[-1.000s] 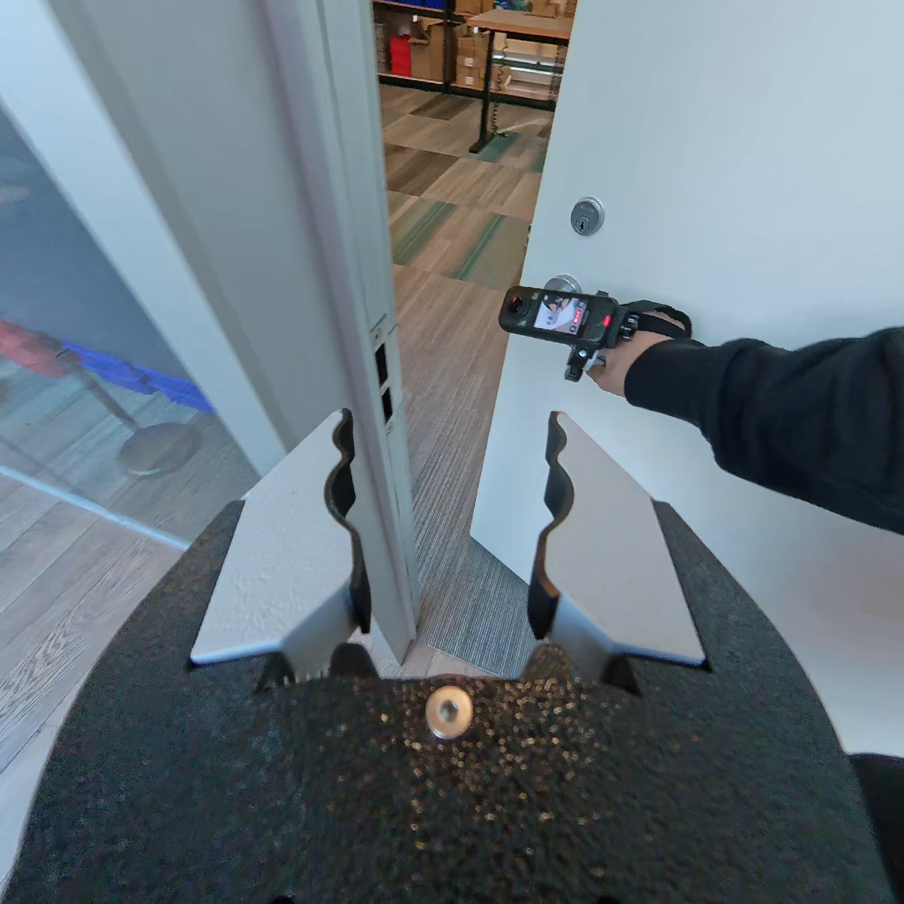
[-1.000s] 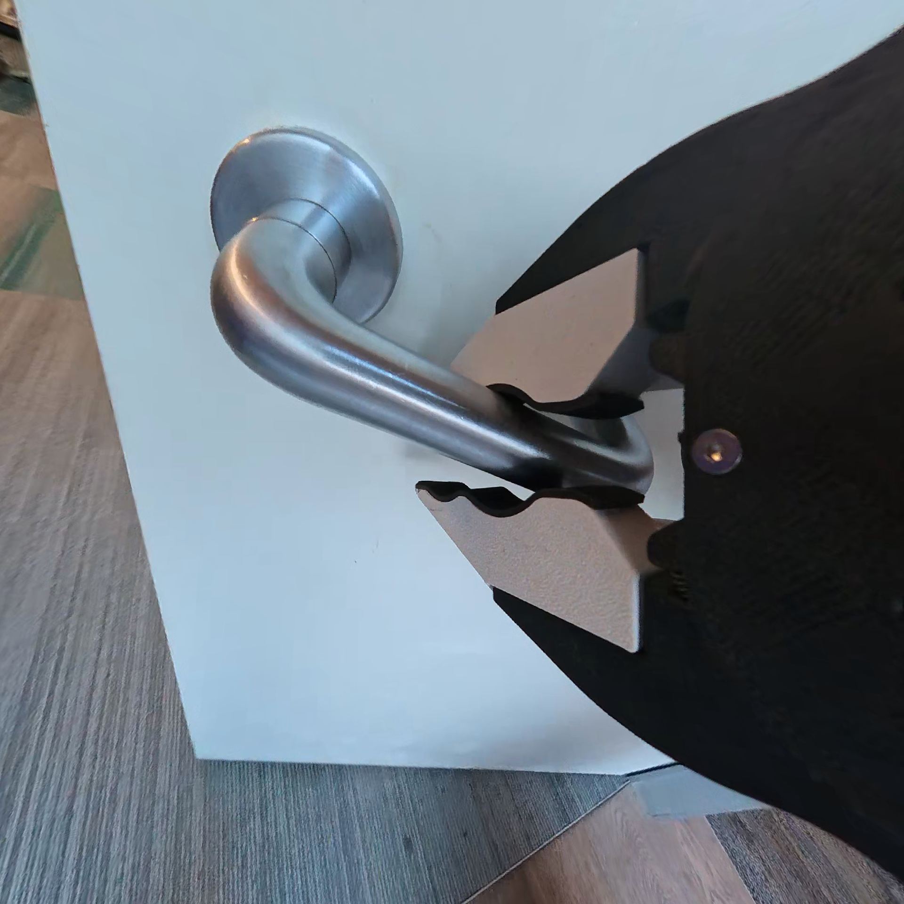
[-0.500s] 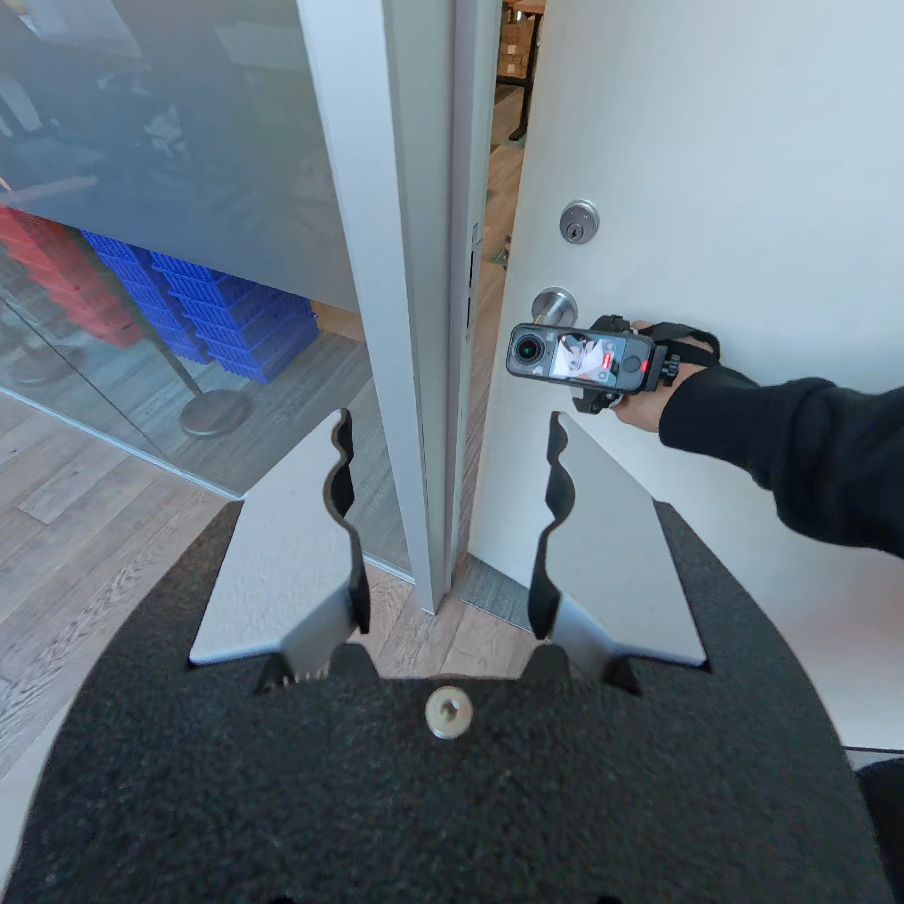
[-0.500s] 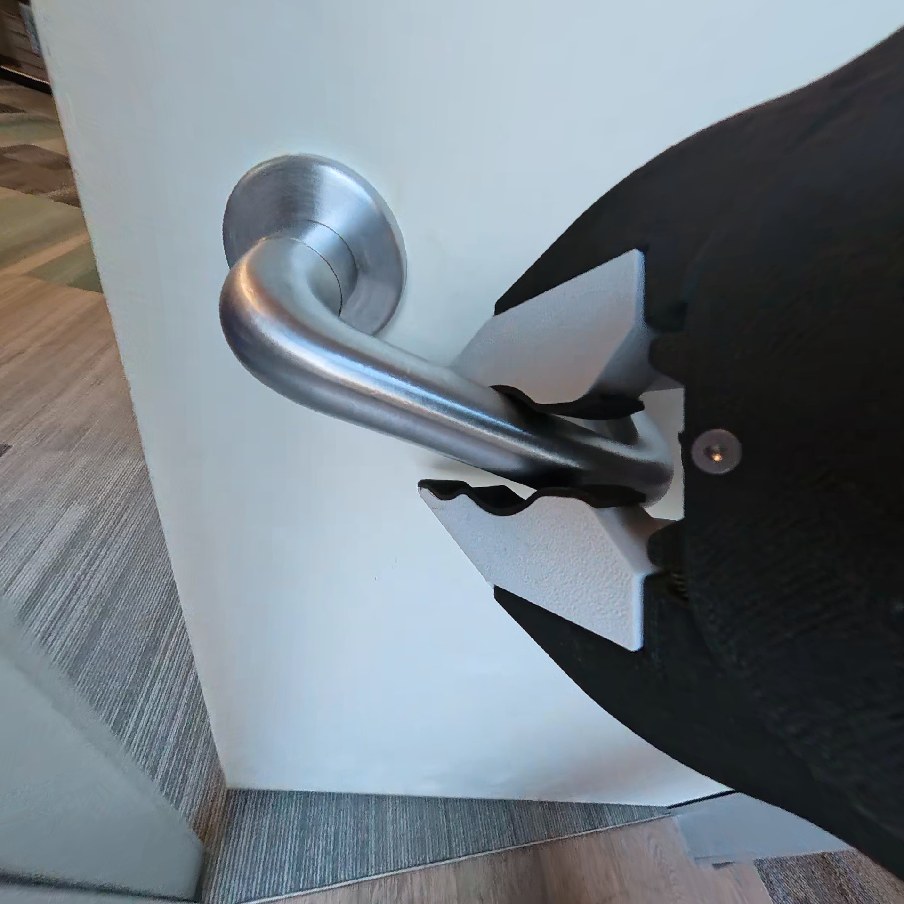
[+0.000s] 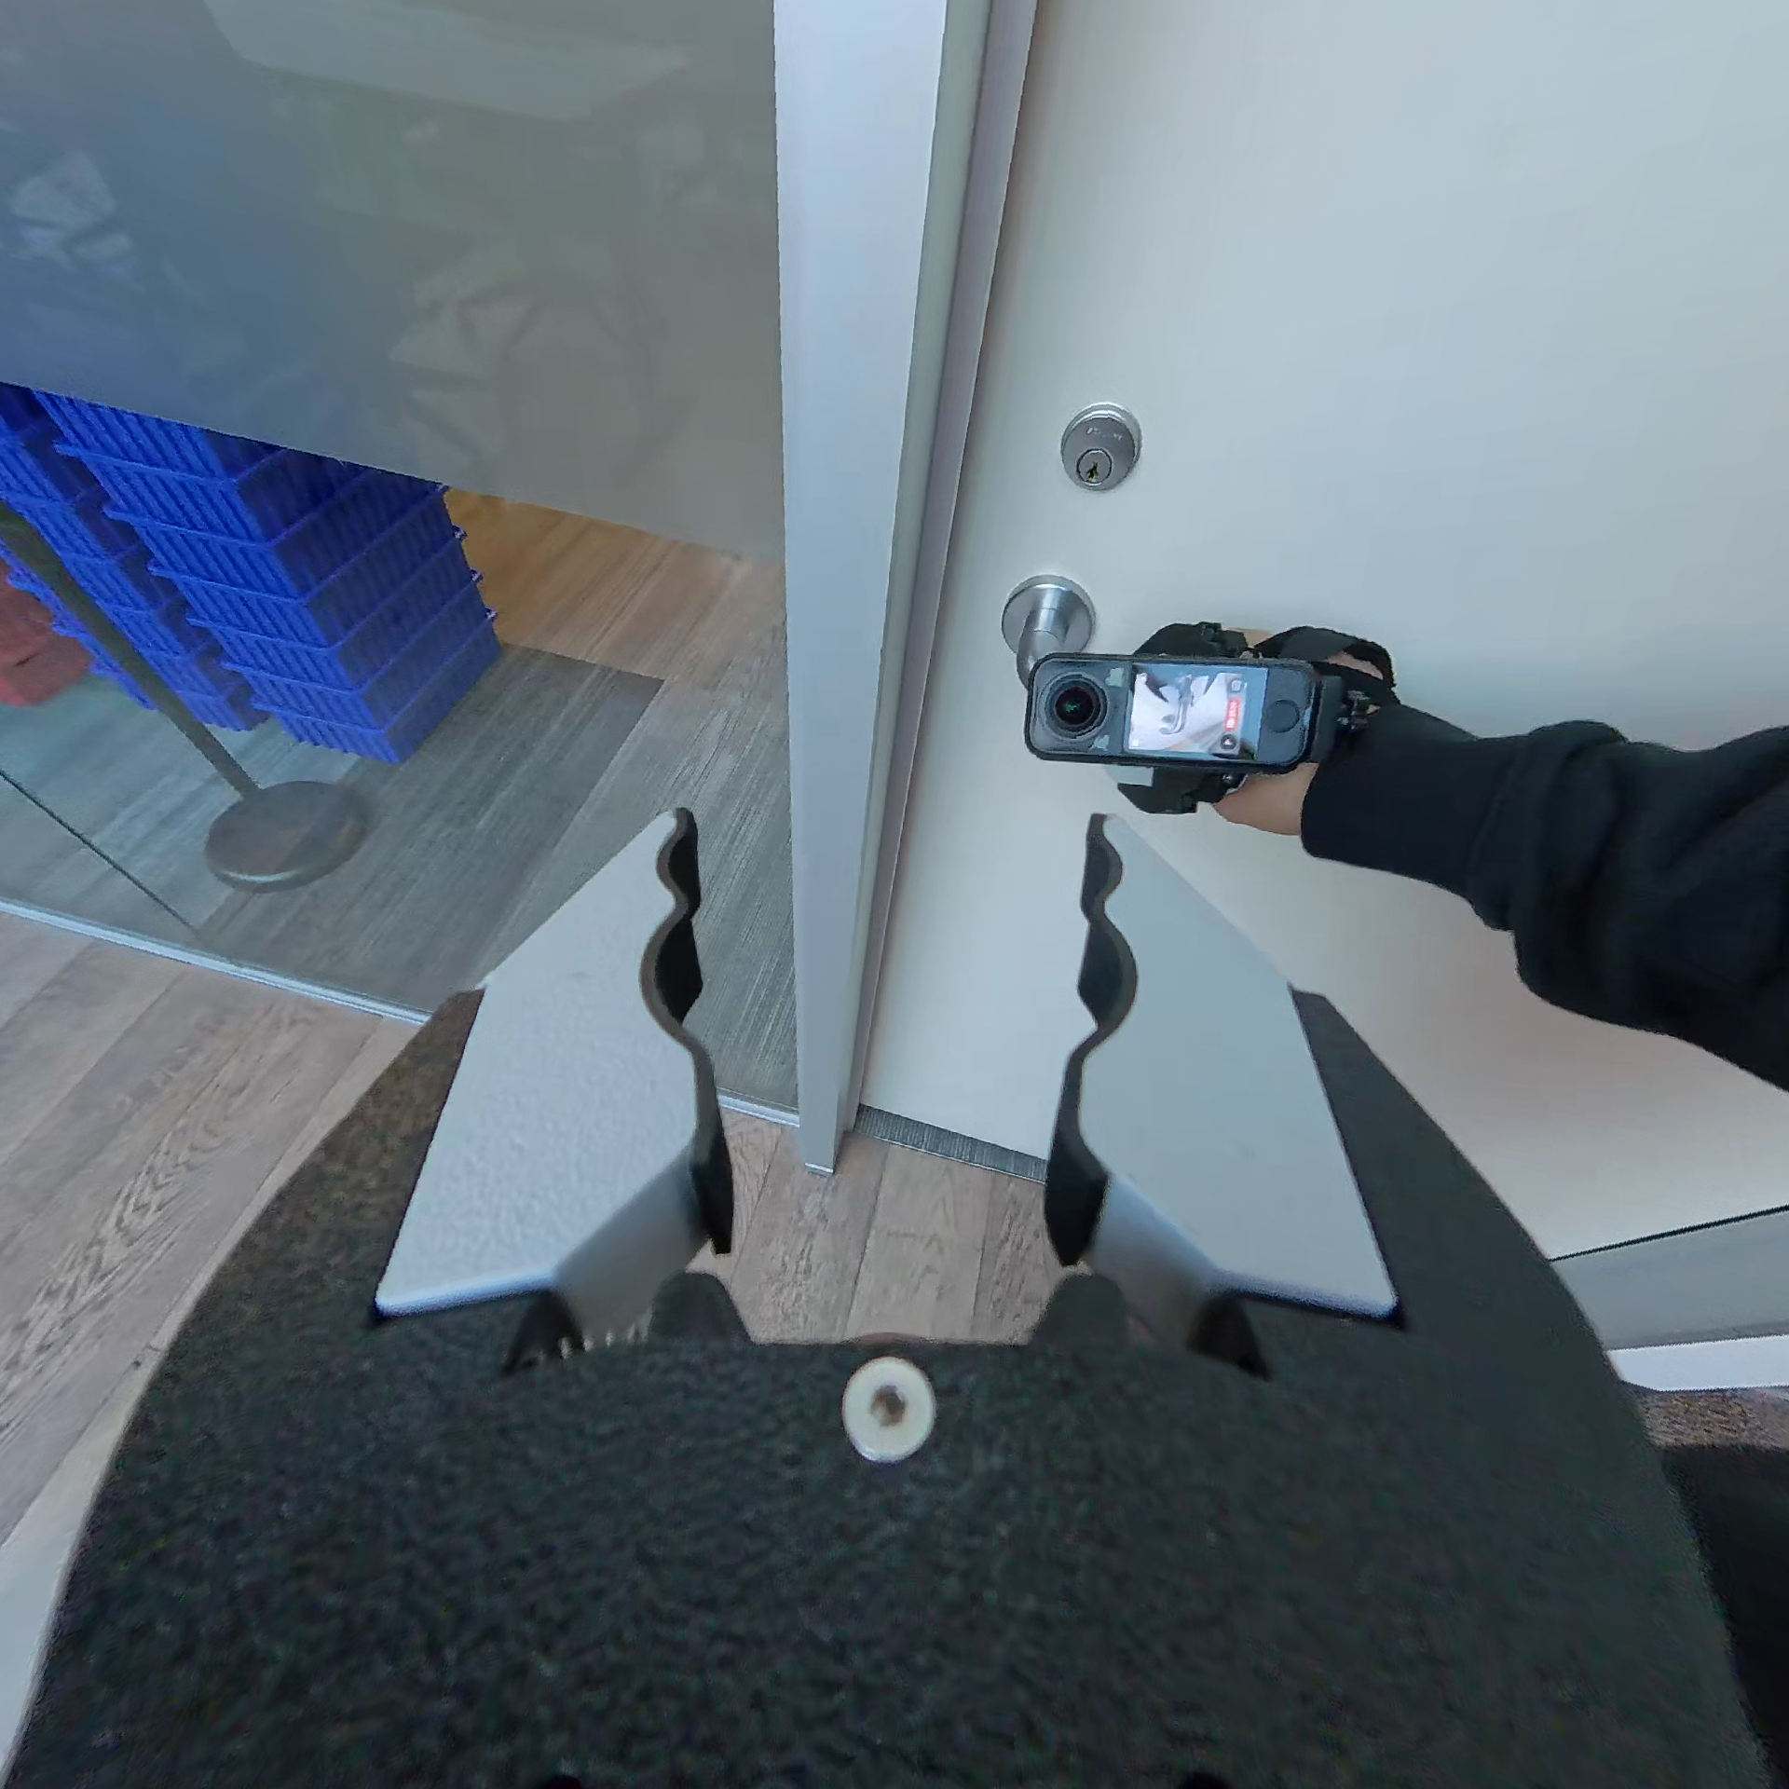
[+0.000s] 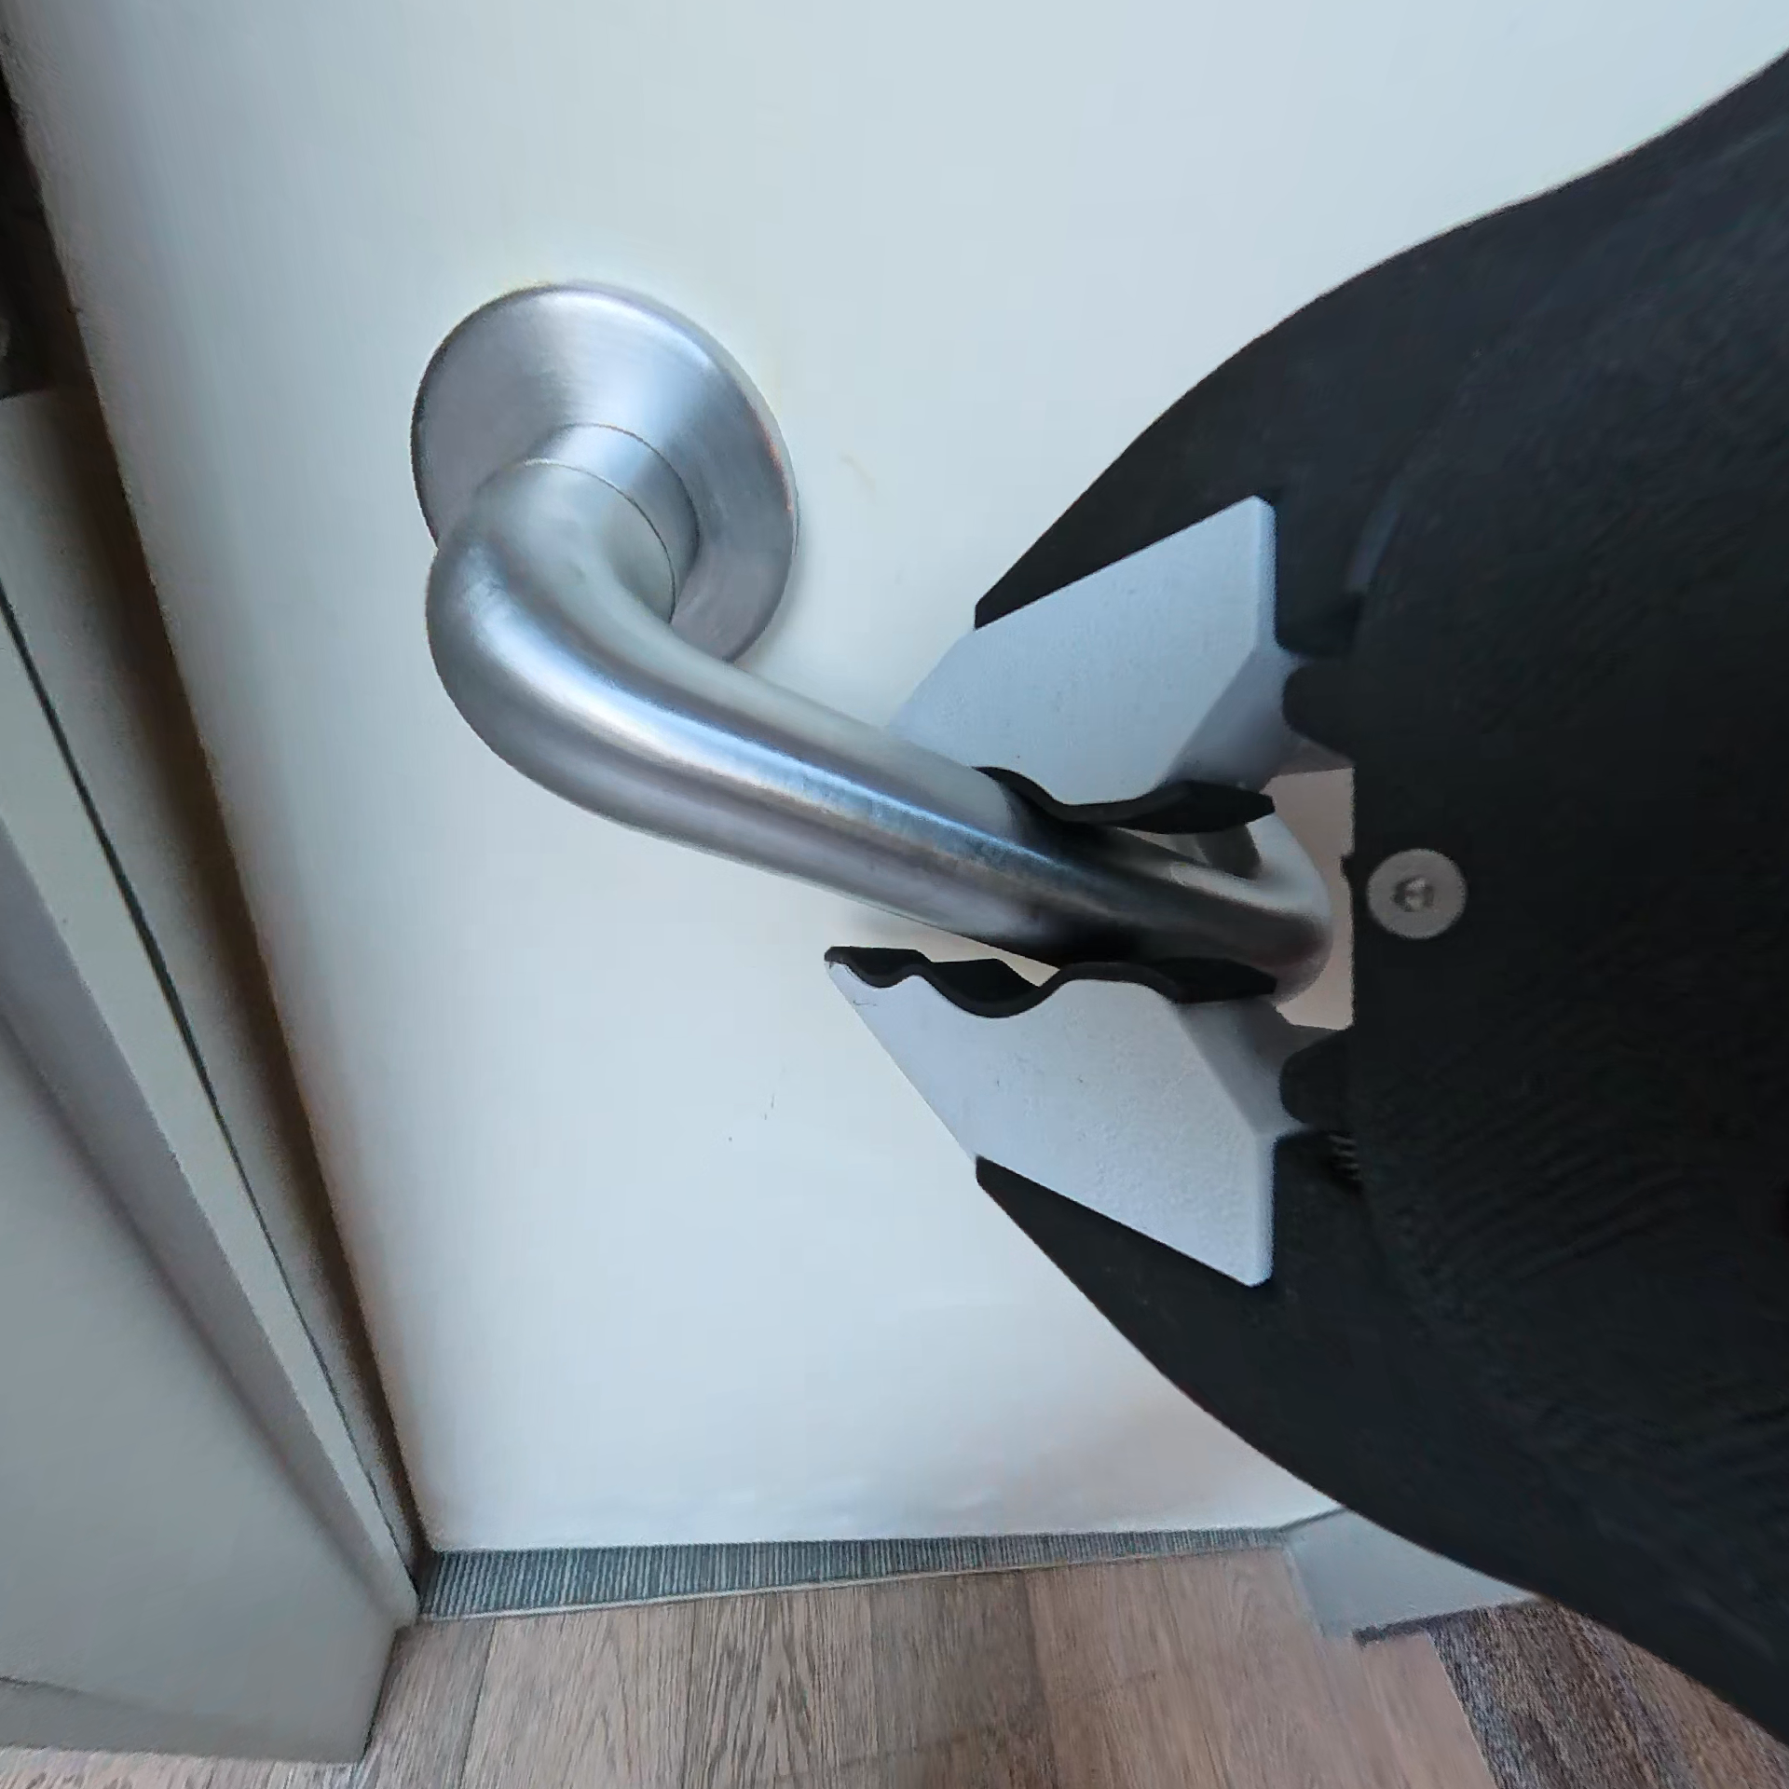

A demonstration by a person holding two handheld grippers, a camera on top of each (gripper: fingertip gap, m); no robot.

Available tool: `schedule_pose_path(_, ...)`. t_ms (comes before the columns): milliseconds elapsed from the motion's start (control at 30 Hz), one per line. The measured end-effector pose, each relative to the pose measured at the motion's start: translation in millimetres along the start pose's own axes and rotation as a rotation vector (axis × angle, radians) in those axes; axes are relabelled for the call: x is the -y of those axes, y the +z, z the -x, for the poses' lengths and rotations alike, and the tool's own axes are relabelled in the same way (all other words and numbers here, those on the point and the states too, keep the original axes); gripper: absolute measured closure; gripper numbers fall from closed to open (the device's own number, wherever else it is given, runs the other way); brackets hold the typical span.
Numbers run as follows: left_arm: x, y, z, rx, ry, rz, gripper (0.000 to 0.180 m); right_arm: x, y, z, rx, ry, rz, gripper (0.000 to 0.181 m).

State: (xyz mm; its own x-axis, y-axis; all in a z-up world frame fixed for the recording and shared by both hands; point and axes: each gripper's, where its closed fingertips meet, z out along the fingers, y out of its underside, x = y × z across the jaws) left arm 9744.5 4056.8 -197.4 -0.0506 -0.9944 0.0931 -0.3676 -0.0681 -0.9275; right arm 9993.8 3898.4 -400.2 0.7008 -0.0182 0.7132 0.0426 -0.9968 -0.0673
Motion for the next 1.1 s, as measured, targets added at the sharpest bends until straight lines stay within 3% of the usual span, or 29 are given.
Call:
schedule_pose_path(33,-0.5,-1.3,1.6,-0.001,0.003,-0.005,0.103,1.2,-3.0,-1.3,0.015,0.001,0.001,0.161)
schedule_pose_path(967,-1.2,-6.9,16.0,-0.063,0.024,-0.019,0.102,3.9,-26.3,13.8,0.038,-0.003,0.076,0.165)
schedule_pose_path(1100,-4.0,-14.3,11.7,-0.071,0.041,-0.005,0.102,8.0,-33.0,5.7,-0.012,0.000,0.020,0.162)
